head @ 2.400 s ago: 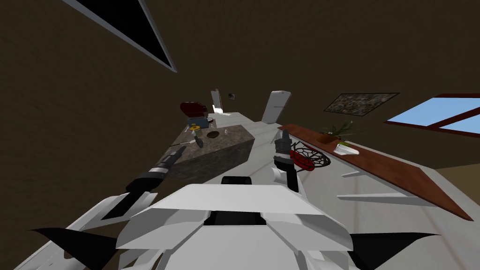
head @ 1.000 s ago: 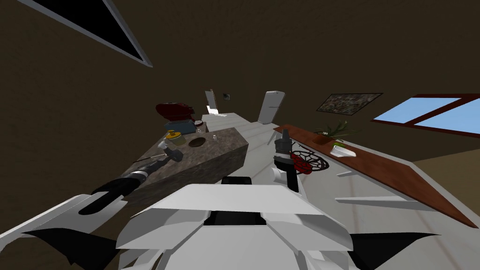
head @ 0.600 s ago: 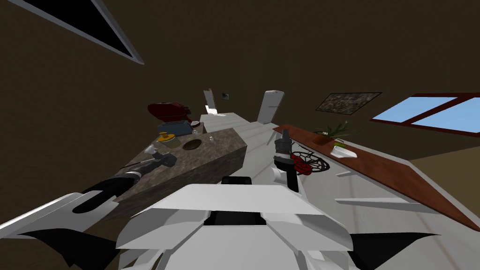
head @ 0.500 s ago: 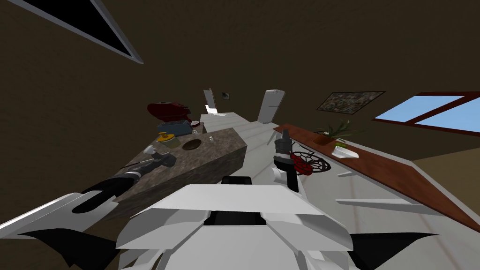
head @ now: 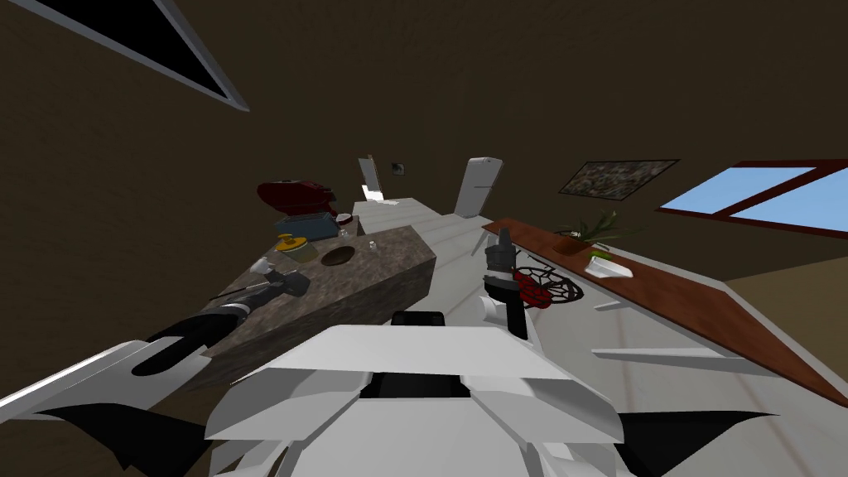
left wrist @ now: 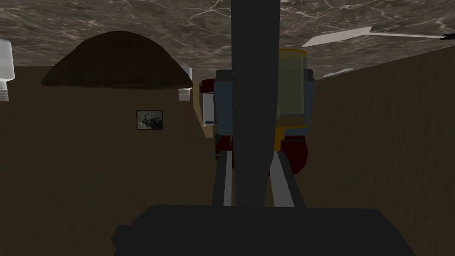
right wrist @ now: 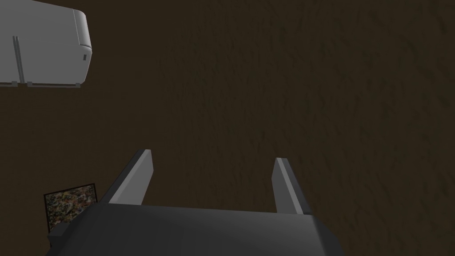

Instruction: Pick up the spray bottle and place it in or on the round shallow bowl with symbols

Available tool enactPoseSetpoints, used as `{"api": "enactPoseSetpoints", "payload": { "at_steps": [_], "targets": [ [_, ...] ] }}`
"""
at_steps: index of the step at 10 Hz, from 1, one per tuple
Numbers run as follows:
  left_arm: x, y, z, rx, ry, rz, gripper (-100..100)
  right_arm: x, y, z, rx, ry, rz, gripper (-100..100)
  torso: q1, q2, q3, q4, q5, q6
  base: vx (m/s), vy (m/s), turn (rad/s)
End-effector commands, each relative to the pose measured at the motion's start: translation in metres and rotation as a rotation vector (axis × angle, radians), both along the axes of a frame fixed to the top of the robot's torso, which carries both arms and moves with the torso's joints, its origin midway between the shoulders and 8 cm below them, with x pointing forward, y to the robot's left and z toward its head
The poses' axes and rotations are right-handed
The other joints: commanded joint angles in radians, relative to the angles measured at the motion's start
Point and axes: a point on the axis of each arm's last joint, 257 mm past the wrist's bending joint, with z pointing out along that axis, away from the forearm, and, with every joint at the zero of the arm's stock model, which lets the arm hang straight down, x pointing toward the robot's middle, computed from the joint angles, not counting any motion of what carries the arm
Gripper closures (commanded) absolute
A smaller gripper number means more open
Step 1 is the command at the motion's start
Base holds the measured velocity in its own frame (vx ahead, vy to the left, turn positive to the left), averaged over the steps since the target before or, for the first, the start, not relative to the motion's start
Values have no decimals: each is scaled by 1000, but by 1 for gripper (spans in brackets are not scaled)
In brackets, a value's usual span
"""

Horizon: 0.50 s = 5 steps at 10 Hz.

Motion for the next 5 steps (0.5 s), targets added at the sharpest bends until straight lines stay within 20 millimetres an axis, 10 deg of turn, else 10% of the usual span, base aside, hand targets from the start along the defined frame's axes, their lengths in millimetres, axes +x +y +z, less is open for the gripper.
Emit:
{"api": "enactPoseSetpoints", "payload": {
  "at_steps": [1,3,4,5],
  "targets": [
    [0,0,0,0,0,0,100,0,0,0,0,0,0,0,0,0,0,0,0,0,0,0,0],
    [0,0,0,0,0,0,100,0,0,0,0,0,0,0,0,0,0,0,0,0,0,0,0],
    [0,0,0,0,0,0,0,0,0,0,0,0,0,0,0,0,0,0,0,0,0,0,0],
    [0,0,0,0,0,0,100,0,0,0,0,0,0,0,0,0,0,0,0,0,0,0,0]
  ]
}}
